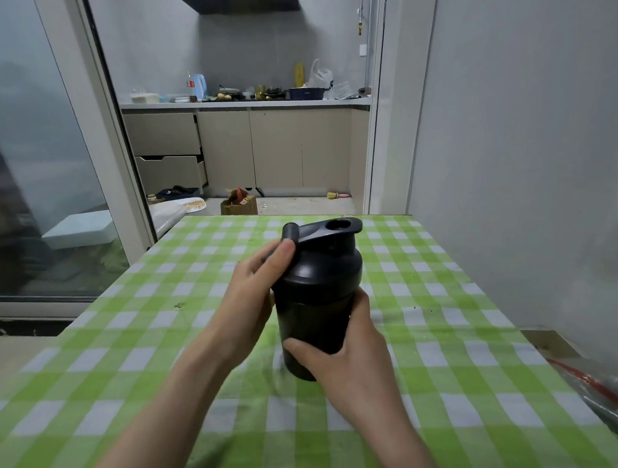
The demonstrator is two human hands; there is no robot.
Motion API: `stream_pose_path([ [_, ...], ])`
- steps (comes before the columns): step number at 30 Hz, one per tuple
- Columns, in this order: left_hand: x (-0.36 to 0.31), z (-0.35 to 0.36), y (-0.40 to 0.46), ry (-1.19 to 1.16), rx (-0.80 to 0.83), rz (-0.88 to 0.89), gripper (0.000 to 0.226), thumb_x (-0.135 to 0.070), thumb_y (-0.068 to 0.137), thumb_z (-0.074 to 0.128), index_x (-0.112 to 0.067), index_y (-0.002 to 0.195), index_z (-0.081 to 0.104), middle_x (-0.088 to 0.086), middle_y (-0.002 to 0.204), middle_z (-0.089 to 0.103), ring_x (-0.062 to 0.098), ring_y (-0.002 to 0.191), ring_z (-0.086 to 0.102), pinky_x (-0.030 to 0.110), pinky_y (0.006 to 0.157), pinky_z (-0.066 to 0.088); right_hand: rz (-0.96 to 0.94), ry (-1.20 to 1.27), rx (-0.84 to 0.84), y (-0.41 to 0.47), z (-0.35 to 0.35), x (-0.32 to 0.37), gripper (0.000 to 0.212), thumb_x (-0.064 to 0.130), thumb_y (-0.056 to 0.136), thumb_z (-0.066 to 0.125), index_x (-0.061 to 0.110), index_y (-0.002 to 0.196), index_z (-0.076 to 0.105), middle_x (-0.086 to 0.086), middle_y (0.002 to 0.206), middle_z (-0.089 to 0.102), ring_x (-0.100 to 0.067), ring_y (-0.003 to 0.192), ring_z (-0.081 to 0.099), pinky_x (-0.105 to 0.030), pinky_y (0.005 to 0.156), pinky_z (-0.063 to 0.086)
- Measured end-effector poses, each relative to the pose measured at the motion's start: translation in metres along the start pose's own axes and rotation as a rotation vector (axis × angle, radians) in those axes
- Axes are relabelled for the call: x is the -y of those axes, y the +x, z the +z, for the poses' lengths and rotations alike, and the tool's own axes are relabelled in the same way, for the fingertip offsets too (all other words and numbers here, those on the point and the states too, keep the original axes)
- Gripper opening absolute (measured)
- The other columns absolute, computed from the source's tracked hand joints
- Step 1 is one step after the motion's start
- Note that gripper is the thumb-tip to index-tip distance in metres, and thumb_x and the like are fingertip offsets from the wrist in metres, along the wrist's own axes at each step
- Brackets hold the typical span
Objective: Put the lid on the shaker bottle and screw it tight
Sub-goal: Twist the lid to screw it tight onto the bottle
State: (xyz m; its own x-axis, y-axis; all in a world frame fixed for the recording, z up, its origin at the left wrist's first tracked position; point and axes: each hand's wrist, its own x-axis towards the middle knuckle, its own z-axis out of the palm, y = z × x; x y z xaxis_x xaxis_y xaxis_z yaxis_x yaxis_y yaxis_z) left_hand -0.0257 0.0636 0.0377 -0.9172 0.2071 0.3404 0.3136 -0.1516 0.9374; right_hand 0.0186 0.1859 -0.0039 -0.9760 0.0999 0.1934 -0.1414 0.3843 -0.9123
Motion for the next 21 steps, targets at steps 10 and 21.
stream_pose_path([
  [10, 0.001, 0.043, -0.048, 0.542, -0.552, 0.224, 0.068, -0.058, 0.071, 0.063, -0.021, 0.127, 0.050, -0.008, 0.122, 0.060, 0.003, 0.115, 0.053, 0.016, 0.096, 0.039, 0.036, 0.010, 0.007, 0.002, 0.001, -0.002, 0.073, 0.050, 0.058, 0.068, 0.032, 0.120, 0.036, 0.009, 0.100, 0.067, -0.010, 0.084, 0.065, -0.017, 0.060, 0.050],
  [21, -0.009, 0.039, -0.019, 0.520, -0.410, 0.135, 0.078, -0.053, 0.046, 0.076, -0.032, 0.118, 0.056, -0.017, 0.103, 0.068, -0.002, 0.096, 0.061, 0.017, 0.079, 0.051, 0.057, 0.020, 0.009, -0.001, -0.001, 0.005, 0.085, 0.044, 0.060, 0.077, 0.033, 0.132, 0.031, 0.006, 0.114, 0.067, -0.020, 0.099, 0.066, -0.044, 0.081, 0.055],
])
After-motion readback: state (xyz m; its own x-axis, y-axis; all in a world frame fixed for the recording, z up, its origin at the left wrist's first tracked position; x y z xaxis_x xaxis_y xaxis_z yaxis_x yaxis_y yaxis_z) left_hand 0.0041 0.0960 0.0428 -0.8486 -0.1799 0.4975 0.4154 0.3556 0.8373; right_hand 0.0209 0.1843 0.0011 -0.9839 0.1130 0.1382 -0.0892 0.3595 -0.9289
